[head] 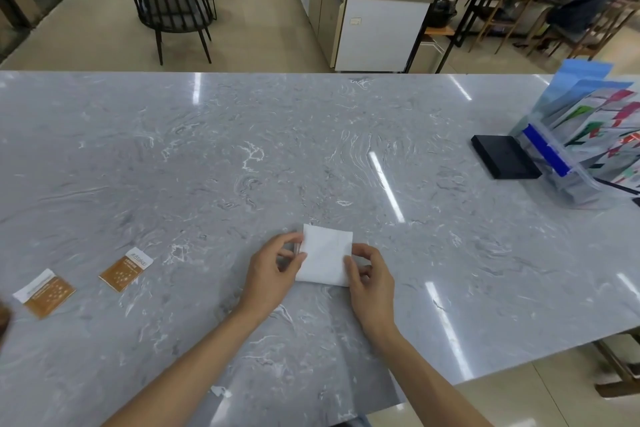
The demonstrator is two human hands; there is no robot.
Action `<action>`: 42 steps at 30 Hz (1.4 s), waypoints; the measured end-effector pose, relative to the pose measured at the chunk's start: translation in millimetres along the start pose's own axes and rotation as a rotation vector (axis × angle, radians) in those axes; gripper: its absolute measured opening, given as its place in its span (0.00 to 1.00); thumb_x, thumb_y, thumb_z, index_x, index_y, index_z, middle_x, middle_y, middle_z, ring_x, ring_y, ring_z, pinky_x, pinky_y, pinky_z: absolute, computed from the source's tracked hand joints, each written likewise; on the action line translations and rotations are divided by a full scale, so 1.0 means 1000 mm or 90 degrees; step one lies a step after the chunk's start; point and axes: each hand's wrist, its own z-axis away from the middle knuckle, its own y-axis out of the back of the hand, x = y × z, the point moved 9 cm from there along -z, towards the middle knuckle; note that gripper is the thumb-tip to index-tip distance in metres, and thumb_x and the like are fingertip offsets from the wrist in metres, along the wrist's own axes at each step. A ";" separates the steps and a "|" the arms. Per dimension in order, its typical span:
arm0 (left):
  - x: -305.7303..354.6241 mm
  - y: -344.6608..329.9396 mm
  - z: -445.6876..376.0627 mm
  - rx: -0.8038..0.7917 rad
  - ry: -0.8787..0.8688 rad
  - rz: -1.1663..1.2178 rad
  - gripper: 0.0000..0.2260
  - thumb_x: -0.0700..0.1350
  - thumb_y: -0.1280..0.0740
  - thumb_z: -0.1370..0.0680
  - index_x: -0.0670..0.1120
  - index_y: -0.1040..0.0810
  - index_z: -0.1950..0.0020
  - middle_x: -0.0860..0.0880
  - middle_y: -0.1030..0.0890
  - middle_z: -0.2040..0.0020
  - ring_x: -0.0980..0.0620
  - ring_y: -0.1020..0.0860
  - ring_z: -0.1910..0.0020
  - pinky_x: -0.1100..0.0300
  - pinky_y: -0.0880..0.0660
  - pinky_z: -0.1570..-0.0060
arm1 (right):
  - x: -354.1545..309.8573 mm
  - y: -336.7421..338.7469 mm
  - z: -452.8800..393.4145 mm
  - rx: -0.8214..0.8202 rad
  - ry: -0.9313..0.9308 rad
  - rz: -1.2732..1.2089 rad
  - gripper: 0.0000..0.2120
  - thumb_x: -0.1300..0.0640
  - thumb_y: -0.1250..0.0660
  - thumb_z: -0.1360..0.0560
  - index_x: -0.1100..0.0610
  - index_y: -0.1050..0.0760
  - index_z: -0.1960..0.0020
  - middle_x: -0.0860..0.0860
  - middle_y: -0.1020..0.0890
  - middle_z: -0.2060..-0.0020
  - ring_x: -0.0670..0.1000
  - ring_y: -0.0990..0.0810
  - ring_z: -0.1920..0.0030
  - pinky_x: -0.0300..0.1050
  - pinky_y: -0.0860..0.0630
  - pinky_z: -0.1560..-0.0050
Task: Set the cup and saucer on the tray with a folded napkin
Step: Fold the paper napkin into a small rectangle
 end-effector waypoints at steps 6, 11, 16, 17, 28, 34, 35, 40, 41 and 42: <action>0.011 -0.007 -0.001 0.003 -0.140 -0.218 0.15 0.38 0.28 0.25 0.48 0.19 0.39 0.52 0.23 0.40 0.52 0.24 0.41 0.57 0.24 0.43 | -0.009 -0.002 -0.004 0.003 0.044 0.116 0.10 0.50 0.35 0.18 0.44 0.25 0.37 0.43 0.22 0.41 0.40 0.20 0.55 0.39 0.22 0.54; 0.038 -0.043 -0.006 -0.088 -0.282 -0.414 0.18 0.43 0.37 0.20 0.42 0.24 0.30 0.46 0.24 0.28 0.44 0.30 0.26 0.48 0.29 0.30 | -0.030 -0.018 -0.006 -0.057 0.199 0.379 0.18 0.51 0.38 0.16 0.52 0.28 0.28 0.51 0.28 0.27 0.51 0.22 0.37 0.47 0.19 0.52; -0.002 -0.067 -0.012 -0.241 -0.170 -0.629 0.27 0.55 0.55 0.15 0.46 0.51 0.17 0.52 0.52 0.16 0.52 0.56 0.18 0.49 0.53 0.20 | -0.031 -0.049 -0.015 -0.184 0.292 0.499 0.26 0.49 0.48 0.13 0.56 0.45 0.17 0.52 0.44 0.17 0.52 0.48 0.17 0.54 0.44 0.19; -0.007 -0.066 -0.013 -0.246 -0.157 -0.638 0.28 0.56 0.56 0.15 0.47 0.55 0.17 0.52 0.54 0.16 0.52 0.57 0.18 0.50 0.54 0.20 | -0.022 -0.052 -0.019 -0.213 0.264 0.506 0.27 0.47 0.51 0.13 0.54 0.50 0.16 0.49 0.49 0.17 0.49 0.53 0.17 0.53 0.50 0.18; -0.013 -0.059 -0.015 -0.369 -0.145 -0.604 0.33 0.58 0.50 0.16 0.45 0.61 0.18 0.49 0.62 0.17 0.48 0.62 0.18 0.49 0.58 0.20 | -0.015 -0.048 -0.024 -0.353 0.232 0.424 0.34 0.39 0.47 0.16 0.48 0.58 0.16 0.46 0.58 0.17 0.49 0.58 0.17 0.53 0.57 0.18; 0.030 -0.023 0.020 -0.391 -0.448 -0.562 0.25 0.52 0.34 0.21 0.43 0.28 0.25 0.46 0.30 0.23 0.46 0.34 0.23 0.50 0.34 0.26 | -0.029 -0.005 0.008 -0.317 0.436 0.413 0.26 0.45 0.34 0.20 0.48 0.31 0.23 0.48 0.33 0.21 0.52 0.30 0.25 0.46 0.25 0.32; 0.032 -0.023 0.024 -0.399 -0.470 -0.576 0.24 0.52 0.33 0.21 0.44 0.25 0.27 0.46 0.27 0.25 0.45 0.30 0.25 0.49 0.31 0.28 | -0.031 -0.005 0.008 -0.304 0.445 0.432 0.23 0.47 0.34 0.19 0.50 0.28 0.25 0.50 0.29 0.23 0.54 0.27 0.27 0.49 0.21 0.36; 0.046 -0.026 0.022 -0.351 -0.510 -0.598 0.22 0.48 0.24 0.29 0.45 0.17 0.37 0.46 0.17 0.36 0.48 0.18 0.37 0.54 0.20 0.40 | -0.040 -0.014 0.010 -0.277 0.517 0.512 0.20 0.53 0.32 0.20 0.57 0.23 0.29 0.57 0.20 0.32 0.60 0.18 0.39 0.55 0.18 0.45; 0.047 -0.029 0.023 -0.343 -0.527 -0.614 0.22 0.48 0.23 0.32 0.46 0.16 0.38 0.46 0.16 0.38 0.47 0.17 0.39 0.55 0.18 0.43 | -0.041 -0.015 0.011 -0.271 0.541 0.526 0.20 0.54 0.32 0.20 0.58 0.23 0.30 0.58 0.19 0.33 0.60 0.17 0.41 0.55 0.17 0.47; 0.049 -0.031 0.024 -0.336 -0.537 -0.624 0.23 0.48 0.22 0.34 0.46 0.16 0.40 0.46 0.15 0.39 0.47 0.17 0.40 0.55 0.17 0.46 | -0.042 -0.016 0.012 -0.269 0.553 0.536 0.20 0.55 0.32 0.20 0.59 0.23 0.29 0.58 0.18 0.34 0.60 0.17 0.42 0.55 0.17 0.48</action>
